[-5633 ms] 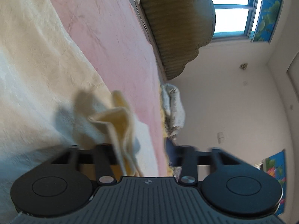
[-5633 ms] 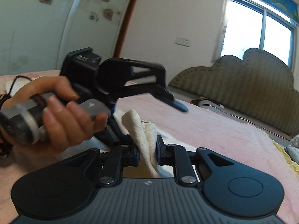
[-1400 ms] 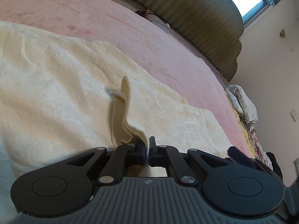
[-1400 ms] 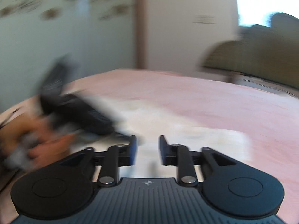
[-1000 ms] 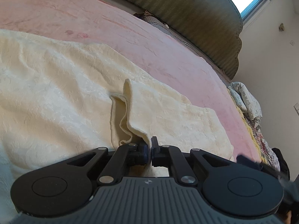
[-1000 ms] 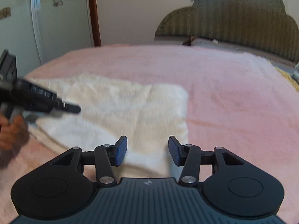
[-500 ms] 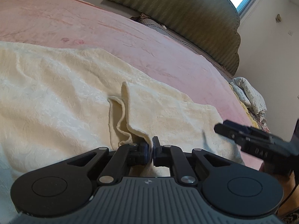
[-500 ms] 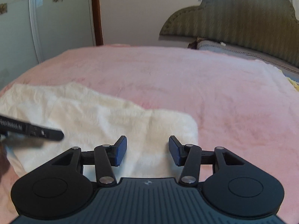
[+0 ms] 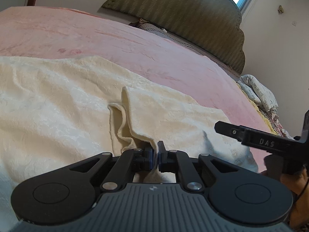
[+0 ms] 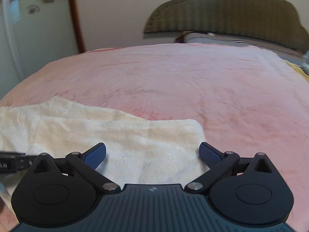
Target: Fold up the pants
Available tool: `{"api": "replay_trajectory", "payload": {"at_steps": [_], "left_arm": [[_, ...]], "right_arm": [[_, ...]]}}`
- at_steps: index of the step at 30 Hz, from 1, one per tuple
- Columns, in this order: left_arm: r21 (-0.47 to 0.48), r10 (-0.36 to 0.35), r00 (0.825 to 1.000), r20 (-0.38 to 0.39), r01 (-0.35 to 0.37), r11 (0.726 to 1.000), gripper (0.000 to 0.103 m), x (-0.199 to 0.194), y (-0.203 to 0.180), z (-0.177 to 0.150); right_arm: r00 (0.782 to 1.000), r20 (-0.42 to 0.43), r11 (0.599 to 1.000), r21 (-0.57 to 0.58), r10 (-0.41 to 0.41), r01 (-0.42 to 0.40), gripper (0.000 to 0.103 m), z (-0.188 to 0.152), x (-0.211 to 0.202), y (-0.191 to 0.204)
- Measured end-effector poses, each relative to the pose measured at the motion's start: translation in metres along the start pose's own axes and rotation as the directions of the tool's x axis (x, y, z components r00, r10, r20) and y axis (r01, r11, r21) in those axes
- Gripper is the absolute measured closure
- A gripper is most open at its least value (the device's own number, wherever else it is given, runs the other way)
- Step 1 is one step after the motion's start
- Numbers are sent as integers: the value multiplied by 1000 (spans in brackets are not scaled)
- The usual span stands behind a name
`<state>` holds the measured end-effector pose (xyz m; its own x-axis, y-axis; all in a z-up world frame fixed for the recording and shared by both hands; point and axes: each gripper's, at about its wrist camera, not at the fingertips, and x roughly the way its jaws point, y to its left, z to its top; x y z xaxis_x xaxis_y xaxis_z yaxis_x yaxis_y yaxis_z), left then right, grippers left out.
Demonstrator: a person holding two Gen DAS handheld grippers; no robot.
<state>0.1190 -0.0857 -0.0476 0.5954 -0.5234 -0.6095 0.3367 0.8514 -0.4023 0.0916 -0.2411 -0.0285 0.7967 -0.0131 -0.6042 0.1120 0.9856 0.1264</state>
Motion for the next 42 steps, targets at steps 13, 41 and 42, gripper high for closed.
{"api": "replay_trajectory", "payload": {"at_steps": [13, 41, 42], "left_arm": [[49, 8, 1000, 6, -8, 999, 83, -7, -4, -2], [260, 126, 978, 164, -166, 951, 41, -16, -46, 37], [268, 165, 976, 141, -198, 943, 41, -5, -43, 37]], "right_arm": [[991, -21, 991, -31, -132, 131, 0, -12, 16, 14], [994, -93, 996, -68, 48, -54, 0, -13, -8, 13], [993, -114, 996, -73, 44, -53, 0, -16, -1, 12]]}}
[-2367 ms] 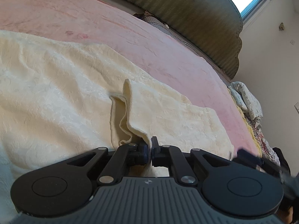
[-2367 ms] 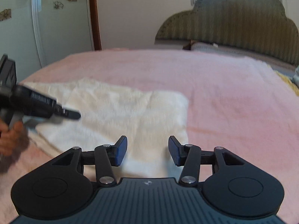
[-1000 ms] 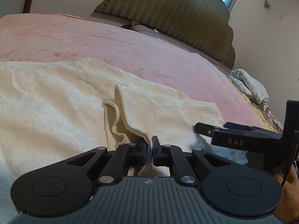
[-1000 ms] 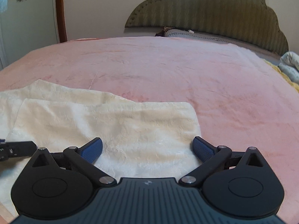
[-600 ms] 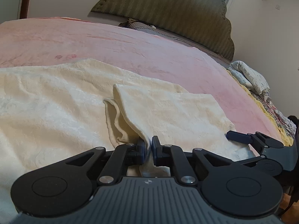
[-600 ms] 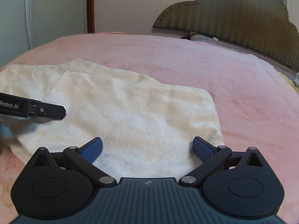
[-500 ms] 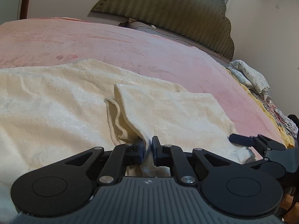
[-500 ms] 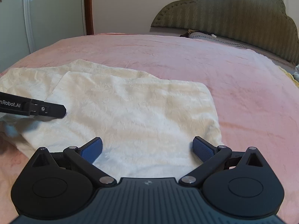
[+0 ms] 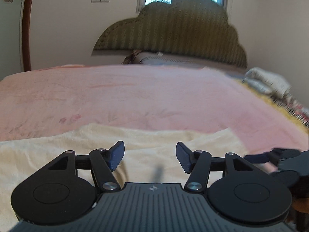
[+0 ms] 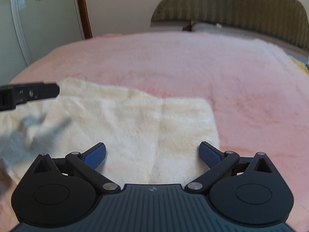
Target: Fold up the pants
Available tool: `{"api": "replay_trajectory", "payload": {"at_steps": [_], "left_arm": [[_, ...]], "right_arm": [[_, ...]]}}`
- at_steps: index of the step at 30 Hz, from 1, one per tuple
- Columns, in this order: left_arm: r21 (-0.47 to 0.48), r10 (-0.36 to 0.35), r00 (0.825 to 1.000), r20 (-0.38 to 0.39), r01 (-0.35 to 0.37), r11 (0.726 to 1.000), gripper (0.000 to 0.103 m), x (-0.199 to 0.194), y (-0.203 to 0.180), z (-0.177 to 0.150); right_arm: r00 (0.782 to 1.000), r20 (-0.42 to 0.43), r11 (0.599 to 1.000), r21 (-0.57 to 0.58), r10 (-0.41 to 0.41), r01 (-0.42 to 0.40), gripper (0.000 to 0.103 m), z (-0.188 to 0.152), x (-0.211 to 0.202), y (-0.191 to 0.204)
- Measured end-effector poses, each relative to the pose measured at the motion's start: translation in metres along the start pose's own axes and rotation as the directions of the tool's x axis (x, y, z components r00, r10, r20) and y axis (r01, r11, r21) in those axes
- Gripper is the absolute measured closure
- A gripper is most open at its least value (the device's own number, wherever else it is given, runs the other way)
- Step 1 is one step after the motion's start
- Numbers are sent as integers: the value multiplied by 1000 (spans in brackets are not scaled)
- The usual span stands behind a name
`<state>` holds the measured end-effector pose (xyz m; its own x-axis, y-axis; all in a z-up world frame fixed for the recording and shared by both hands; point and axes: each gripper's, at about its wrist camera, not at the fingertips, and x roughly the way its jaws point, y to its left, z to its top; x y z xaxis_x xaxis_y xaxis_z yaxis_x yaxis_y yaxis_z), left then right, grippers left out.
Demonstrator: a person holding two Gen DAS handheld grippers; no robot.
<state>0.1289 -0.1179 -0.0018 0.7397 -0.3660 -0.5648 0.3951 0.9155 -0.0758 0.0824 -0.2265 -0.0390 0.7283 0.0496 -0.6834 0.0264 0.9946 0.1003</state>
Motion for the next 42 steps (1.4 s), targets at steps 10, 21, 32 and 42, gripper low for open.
{"api": "replay_trajectory", "payload": {"at_steps": [10, 21, 32, 42], "left_arm": [[39, 90, 995, -42, -89, 995, 36, 0, 4, -20], [34, 96, 991, -90, -93, 995, 15, 6, 1, -35], [68, 106, 991, -82, -100, 993, 10, -5, -2, -45], [117, 87, 993, -74, -78, 990, 6, -33, 4, -61]], "right_arm": [[997, 30, 994, -86, 70, -67, 0, -22, -27, 43], [998, 63, 993, -118, 28, -21, 0, -34, -13, 56], [994, 105, 994, -113, 13, -1, 0, -41, -14, 58], [997, 43, 996, -66, -59, 61, 0, -38, -21, 68]]}}
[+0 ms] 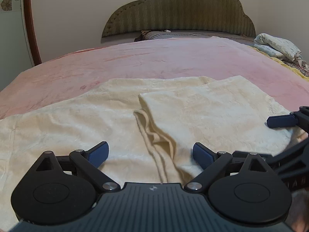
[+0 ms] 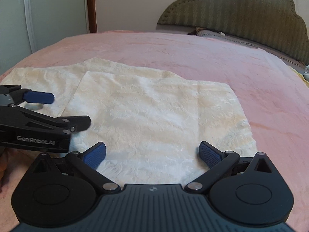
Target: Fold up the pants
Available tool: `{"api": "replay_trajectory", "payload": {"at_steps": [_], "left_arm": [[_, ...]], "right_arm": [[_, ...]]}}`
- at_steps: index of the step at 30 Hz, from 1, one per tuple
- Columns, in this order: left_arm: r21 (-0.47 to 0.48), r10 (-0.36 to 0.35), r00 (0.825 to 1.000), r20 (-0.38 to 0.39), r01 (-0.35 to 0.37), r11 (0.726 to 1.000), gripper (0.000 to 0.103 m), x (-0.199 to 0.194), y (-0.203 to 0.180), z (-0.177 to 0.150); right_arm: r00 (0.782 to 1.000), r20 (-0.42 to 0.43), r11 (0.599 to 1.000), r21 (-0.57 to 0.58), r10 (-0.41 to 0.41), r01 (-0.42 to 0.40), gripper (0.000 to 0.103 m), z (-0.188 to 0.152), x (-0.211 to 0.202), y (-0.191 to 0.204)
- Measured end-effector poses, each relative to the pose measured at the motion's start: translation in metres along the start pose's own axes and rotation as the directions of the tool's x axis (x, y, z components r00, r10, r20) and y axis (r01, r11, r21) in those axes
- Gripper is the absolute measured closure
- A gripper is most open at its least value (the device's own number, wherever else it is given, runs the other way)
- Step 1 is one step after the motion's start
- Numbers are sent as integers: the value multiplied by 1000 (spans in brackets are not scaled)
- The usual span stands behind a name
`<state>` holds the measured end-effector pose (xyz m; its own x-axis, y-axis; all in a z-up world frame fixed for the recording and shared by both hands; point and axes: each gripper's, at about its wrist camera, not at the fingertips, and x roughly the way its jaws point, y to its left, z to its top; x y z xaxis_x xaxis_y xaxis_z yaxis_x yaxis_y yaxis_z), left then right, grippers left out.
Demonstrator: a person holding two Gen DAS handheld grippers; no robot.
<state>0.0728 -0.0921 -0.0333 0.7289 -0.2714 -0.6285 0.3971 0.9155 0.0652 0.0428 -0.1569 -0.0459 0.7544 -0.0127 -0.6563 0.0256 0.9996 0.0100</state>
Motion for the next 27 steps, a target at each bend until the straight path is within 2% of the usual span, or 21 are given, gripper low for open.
{"api": "replay_trajectory", "payload": {"at_steps": [4, 9, 14, 22, 27], "left_arm": [[-17, 5, 1000, 11, -5, 1000, 2, -13, 10, -7], [-65, 10, 1000, 11, -9, 998, 2, -22, 24, -12], [-74, 40, 999, -3, -40, 996, 3, -28, 30, -17], [-72, 72, 997, -12, -73, 995, 3, -31, 33, -24], [-70, 85, 996, -5, -85, 994, 1, -28, 31, -28]], "right_arm": [[998, -60, 999, 39, -11, 13, 0, 5, -3, 0], [997, -69, 998, 44, -36, 40, 0, 5, -4, 4], [997, -49, 997, 51, -57, 59, 0, 0, -7, 7], [999, -22, 996, 80, -28, 29, 0, -8, -14, -1], [999, 49, 996, 88, -14, 10, 0, -20, -21, -4]]}}
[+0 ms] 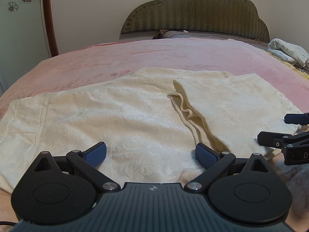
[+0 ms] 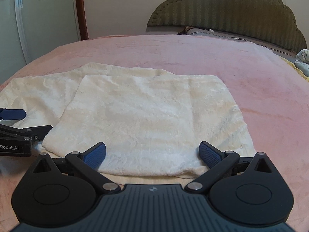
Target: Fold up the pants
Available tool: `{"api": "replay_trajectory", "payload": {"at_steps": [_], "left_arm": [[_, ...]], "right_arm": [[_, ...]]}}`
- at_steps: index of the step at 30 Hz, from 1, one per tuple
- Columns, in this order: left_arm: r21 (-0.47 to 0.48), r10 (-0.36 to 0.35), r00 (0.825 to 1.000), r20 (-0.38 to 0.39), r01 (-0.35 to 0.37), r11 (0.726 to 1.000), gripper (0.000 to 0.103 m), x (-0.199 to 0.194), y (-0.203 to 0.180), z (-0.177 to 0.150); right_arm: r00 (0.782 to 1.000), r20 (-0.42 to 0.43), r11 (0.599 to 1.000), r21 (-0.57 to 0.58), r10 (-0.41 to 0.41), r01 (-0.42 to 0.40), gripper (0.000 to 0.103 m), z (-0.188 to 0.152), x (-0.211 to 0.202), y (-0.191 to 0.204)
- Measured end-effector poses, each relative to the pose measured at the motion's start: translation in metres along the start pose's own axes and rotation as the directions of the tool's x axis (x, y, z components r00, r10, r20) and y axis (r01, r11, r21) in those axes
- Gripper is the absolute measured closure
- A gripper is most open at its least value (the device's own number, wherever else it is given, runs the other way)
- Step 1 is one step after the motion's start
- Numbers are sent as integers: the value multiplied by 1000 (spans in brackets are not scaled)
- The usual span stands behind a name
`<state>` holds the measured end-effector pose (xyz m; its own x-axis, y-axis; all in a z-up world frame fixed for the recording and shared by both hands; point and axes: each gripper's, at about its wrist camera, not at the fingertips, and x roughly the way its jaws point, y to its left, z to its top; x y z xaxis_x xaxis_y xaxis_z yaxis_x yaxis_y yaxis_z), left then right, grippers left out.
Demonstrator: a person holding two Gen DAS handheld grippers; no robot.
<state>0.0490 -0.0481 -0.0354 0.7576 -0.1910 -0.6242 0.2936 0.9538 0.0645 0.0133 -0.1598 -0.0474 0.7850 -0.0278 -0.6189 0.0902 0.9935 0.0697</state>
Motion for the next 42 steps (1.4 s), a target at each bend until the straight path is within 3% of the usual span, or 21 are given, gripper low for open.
{"api": "replay_trajectory", "payload": {"at_steps": [2, 10, 13, 17, 20, 23, 24, 26, 28, 30, 33, 36, 39, 42], "left_arm": [[-4, 7, 1000, 10, -7, 1000, 0, 1, 0, -3], [-17, -13, 1000, 18, 13, 1000, 0, -4, 4, -5], [-63, -53, 997, 54, 56, 996, 2, -15, 12, -2], [-110, -72, 991, 111, 84, 990, 3, -29, 12, 17], [-88, -92, 983, 157, 107, 990, 1, -34, 0, 33], [-10, -90, 988, 126, 92, 996, 1, -22, -24, 44], [26, -70, 992, 103, 68, 997, 1, -13, -32, 44], [88, -11, 998, 60, 6, 996, 10, 0, -41, 44], [68, -5, 997, 80, 0, 998, 8, 1, -34, 46], [-19, -62, 995, 78, 64, 998, 8, 3, -15, 55], [-215, -232, 973, 12, 229, 949, 8, 22, 19, 72], [-389, -391, 917, -80, 333, 859, 10, 55, 40, 79], [-455, -470, 878, -92, 382, 804, 10, 75, 43, 76], [-470, -493, 868, -62, 410, 782, 14, 85, 40, 75]], "right_arm": [[999, 49, 1000, 6, 5, -5, 0, -8, -2, -1], [999, 54, 1000, -1, -1, 2, 0, -6, -3, 1], [998, 69, 1000, -10, -5, 6, 0, -7, -9, 1], [987, 160, 999, -34, -12, 17, 0, -12, -29, 3], [976, 207, 995, -51, -70, 82, 0, -8, -41, -1], [977, 188, 994, -21, -102, 108, 0, -3, -42, -17], [984, 153, 996, -9, -88, 91, 0, -3, -39, -23], [999, 15, 999, 3, -49, 49, 0, -6, -21, -32], [997, 65, 999, 6, -50, 50, 0, -9, -30, -31], [988, 147, 998, -34, -54, 59, 0, -8, -46, -22], [960, 270, 977, -174, -73, 124, 0, -2, -62, 6], [966, 258, 963, -264, 23, 47, 0, 3, -57, 33], [963, 252, 930, -367, 98, 1, 0, 0, -48, 66], [965, 237, 880, -474, 109, 17, 0, -8, -37, 94]]}}
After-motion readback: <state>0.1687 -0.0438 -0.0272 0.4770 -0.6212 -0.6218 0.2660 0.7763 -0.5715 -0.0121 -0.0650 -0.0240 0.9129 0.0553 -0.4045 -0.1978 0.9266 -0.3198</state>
